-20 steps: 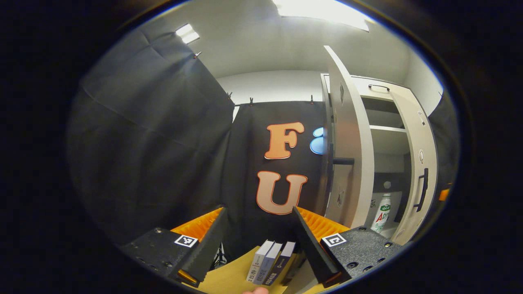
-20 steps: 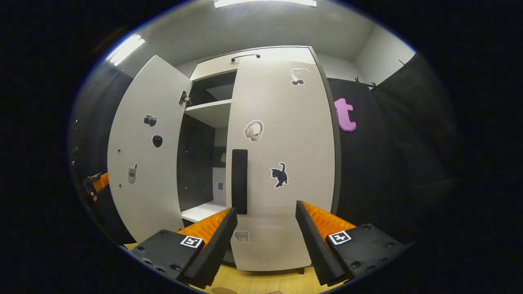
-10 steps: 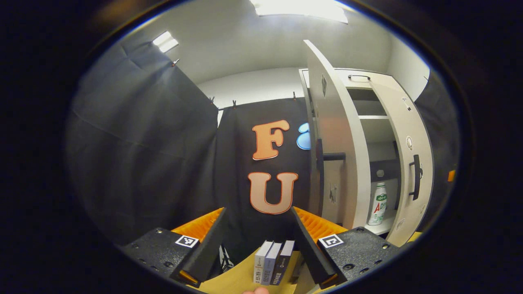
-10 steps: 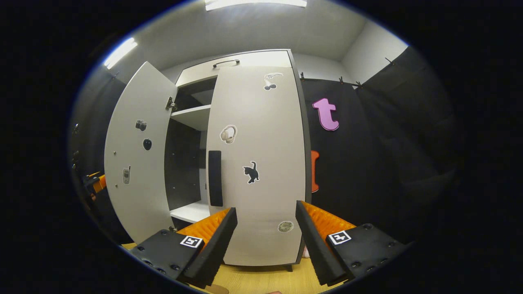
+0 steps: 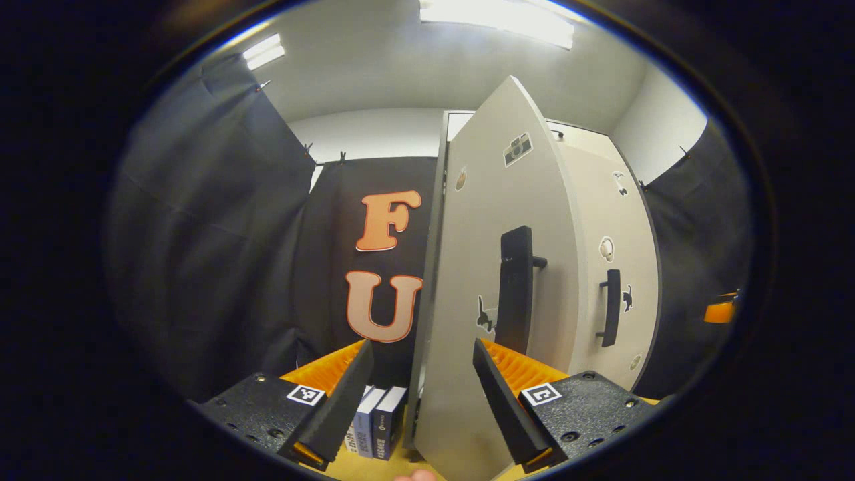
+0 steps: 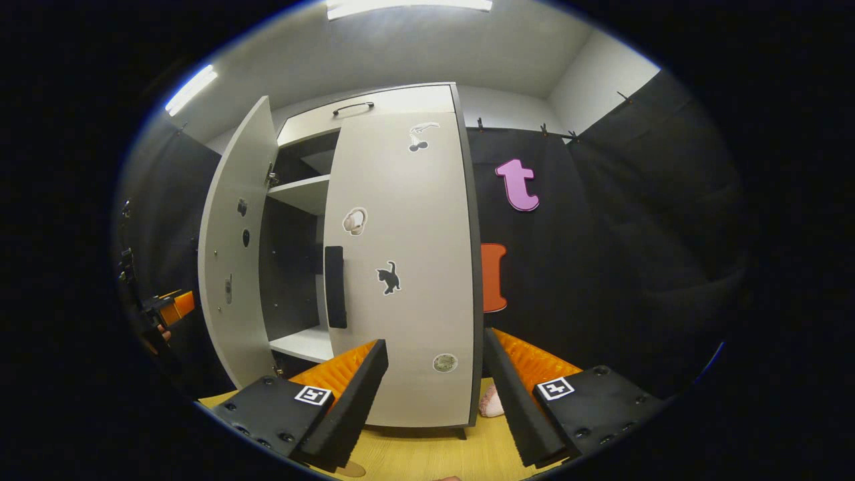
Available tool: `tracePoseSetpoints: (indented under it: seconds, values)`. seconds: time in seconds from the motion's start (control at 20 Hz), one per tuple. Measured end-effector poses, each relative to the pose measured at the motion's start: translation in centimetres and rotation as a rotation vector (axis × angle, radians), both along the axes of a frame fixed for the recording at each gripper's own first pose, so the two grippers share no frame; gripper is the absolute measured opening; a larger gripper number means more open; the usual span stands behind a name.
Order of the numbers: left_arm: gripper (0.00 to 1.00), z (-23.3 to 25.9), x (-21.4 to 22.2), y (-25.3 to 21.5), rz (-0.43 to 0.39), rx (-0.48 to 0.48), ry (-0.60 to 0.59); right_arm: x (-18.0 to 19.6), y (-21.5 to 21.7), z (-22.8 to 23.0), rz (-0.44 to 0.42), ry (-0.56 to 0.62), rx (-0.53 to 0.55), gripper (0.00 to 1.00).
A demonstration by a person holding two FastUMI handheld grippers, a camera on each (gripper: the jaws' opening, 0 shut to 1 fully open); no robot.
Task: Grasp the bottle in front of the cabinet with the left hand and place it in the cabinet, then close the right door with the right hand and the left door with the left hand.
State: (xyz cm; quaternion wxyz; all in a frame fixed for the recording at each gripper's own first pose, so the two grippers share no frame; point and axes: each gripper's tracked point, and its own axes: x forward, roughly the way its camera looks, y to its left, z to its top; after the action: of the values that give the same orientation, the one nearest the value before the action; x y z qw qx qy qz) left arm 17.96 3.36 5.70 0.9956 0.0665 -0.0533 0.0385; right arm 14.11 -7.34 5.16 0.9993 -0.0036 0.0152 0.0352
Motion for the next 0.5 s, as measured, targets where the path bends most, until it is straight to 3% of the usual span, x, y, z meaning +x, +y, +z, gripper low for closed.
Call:
tracePoseSetpoints:
  seconds: [0.1, 0.5]
  values:
    - [0.93, -0.3, 1.0, -1.5, -0.029, -0.013, 0.016, -0.8, -1.2, 0.1, -0.029, 0.005, 0.001, 0.96]
    - [0.91, -0.9, 3.7, -7.6, -0.148, -0.024, 0.036, -2.9, -4.6, -0.1, -0.117, 0.013, 0.022, 0.96]
